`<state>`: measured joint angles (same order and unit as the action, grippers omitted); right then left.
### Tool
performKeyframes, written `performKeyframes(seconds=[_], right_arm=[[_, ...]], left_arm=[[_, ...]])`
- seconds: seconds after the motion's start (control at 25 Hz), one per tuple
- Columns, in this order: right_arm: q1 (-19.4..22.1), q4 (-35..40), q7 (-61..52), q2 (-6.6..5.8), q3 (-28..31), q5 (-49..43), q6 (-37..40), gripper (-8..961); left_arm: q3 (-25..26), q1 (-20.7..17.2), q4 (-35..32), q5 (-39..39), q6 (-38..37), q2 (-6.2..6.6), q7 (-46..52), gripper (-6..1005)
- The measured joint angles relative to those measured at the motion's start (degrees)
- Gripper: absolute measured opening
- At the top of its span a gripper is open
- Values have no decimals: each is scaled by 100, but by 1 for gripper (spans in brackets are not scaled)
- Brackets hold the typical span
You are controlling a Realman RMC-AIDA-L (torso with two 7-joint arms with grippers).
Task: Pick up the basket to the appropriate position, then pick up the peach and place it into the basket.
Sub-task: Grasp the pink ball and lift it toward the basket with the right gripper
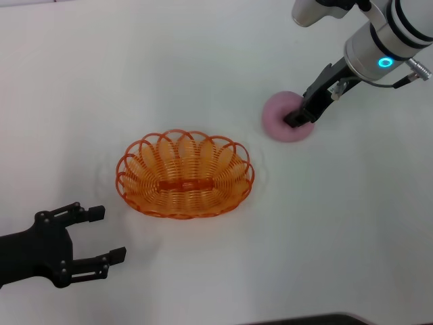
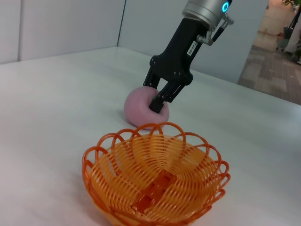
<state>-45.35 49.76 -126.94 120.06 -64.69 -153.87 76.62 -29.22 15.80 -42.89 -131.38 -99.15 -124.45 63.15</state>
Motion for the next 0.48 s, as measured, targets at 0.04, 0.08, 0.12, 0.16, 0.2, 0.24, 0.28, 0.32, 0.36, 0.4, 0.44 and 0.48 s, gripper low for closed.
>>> performKeyframes(seconds=[0.04,0.08,0.12,0.16,0.2,0.24,0.28,0.32,0.36,0.4,0.44,0.48], right_arm=[[0,0,-1,0,0,0,0,378],[2,0,-1,0,0,0,1,365],[3,1,-1,0,0,-1,2,353],[3,1,-2,0,0,-1,2,340],[5,4,-1,0,0,-1,2,328],[8,7,0,0,0,0,6,315],[12,10,1,0,0,4,10,311],[14,12,1,0,0,11,16,306],[14,14,1,0,0,17,20,302],[15,14,3,0,0,21,23,298],[15,15,5,0,0,22,25,293],[16,16,8,0,0,23,25,289]], left_arm=[[-3,3,0,-1,0,0,8,853],[-5,5,0,-1,0,0,12,853],[-5,5,0,-1,0,0,14,853],[-5,5,0,-2,0,0,16,853],[-3,5,0,-2,0,0,18,853],[3,5,0,-2,0,0,20,853],[8,4,0,-2,0,0,22,853],[13,4,0,-2,0,0,22,853],[14,4,0,-2,1,0,22,853],[9,3,0,-2,1,0,22,853],[5,3,0,-2,1,0,22,853],[1,3,0,-2,1,0,22,853]])
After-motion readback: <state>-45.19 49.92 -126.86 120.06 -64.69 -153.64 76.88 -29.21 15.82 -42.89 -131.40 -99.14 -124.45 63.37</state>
